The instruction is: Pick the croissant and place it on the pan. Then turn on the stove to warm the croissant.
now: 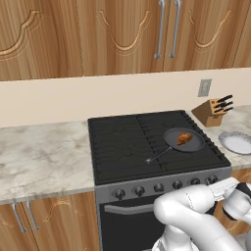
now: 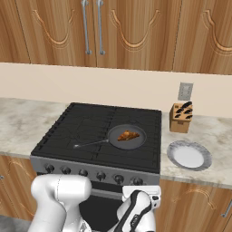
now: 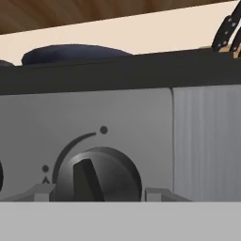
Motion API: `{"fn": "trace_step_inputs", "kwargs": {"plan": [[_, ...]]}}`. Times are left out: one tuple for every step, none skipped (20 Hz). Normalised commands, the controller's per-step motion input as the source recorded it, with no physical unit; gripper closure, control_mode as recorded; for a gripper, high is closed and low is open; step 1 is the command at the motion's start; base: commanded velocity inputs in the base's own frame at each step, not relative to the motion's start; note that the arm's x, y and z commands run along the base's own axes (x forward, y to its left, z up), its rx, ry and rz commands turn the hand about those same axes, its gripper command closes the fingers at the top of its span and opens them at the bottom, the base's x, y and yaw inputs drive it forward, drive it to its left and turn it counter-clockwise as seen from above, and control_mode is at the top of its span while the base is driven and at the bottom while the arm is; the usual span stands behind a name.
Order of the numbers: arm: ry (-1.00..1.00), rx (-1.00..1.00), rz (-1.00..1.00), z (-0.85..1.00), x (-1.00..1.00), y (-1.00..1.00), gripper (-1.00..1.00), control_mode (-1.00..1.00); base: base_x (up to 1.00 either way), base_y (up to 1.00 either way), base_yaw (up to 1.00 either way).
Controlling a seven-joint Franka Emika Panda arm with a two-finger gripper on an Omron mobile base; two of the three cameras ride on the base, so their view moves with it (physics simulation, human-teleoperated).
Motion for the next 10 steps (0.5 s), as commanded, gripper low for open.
{"fn": "trace_step_inputs", "kwargs": {"plan": [[0.00,-0.02,0.04,0.54,0.16,0.00,1.00,-1.00,0.00,0.00,0.00],[0.00,-0.02,0.04,0.55,0.16,0.00,1.00,-1.00,0.00,0.00,0.00],[0.00,-0.03,0.04,0.56,0.16,0.00,1.00,-1.00,0.00,0.00,0.00],[0.00,-0.04,0.04,0.61,0.16,0.00,1.00,-1.00,0.00,0.00,0.00],[0.00,-0.06,0.04,0.62,0.14,0.00,1.00,-1.00,0.00,0.00,0.00],[0.00,-0.10,0.04,0.59,0.11,0.00,1.00,-1.00,0.00,0.00,0.00],[0.00,-0.13,0.04,0.60,0.11,0.00,1.00,-1.00,0.00,0.00,0.00],[0.00,-0.14,0.04,0.61,0.12,0.00,1.00,-1.00,0.00,0.00,0.00],[0.00,-0.15,0.05,0.62,0.12,0.00,1.00,-1.00,0.00,0.00,0.00],[0.00,-0.15,0.05,0.66,0.13,0.00,1.00,-1.00,0.00,0.00,0.00]]}}
